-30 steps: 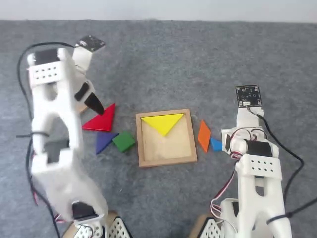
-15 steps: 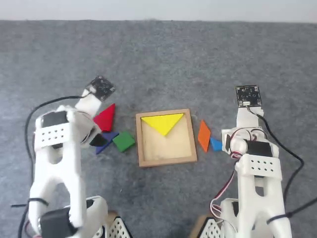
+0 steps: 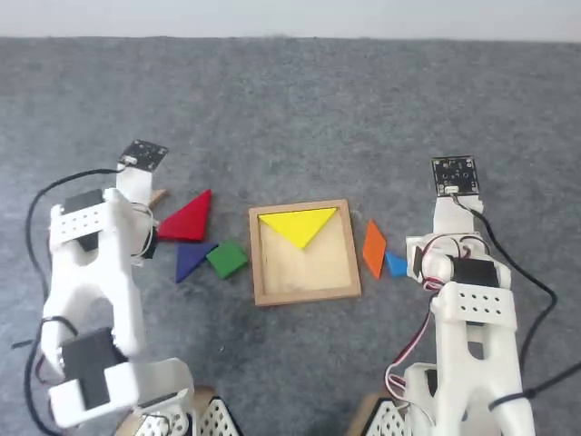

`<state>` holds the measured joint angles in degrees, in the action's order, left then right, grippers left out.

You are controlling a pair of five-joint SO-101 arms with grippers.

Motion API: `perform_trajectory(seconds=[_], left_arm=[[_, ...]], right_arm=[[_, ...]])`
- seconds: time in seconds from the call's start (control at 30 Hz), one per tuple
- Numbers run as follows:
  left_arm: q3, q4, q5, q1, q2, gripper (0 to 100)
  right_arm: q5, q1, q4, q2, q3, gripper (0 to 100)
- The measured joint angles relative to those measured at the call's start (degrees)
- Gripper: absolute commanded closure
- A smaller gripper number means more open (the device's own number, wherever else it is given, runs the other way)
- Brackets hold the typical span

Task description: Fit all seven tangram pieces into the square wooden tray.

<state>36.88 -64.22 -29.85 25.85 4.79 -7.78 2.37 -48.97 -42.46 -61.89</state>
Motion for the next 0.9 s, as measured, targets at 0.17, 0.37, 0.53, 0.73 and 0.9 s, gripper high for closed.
perform_trajectory(seconds=[0.17,0.37,0.53,0.73,0.9], left_arm=[[0.0,5.63,0.88,-0.18,-2.99,99],[-3.25,7.65,1.49,-3.6,-12.22,99],[-8.44,4.04,2.29,-5.45,-16.0,99],[-6.15,5.19,2.46,-10.9,-13.54,99],[-4.92,6.24,6.33,-17.41,-13.01,99]], right_arm=[[0.0,0.0,0.0,0.0,0.0,98.0],[0.0,0.0,0.0,0.0,0.0,98.0],[0.0,0.0,0.0,0.0,0.0,98.0],[0.0,0.0,0.0,0.0,0.0,98.0],[0.0,0.0,0.0,0.0,0.0,98.0]])
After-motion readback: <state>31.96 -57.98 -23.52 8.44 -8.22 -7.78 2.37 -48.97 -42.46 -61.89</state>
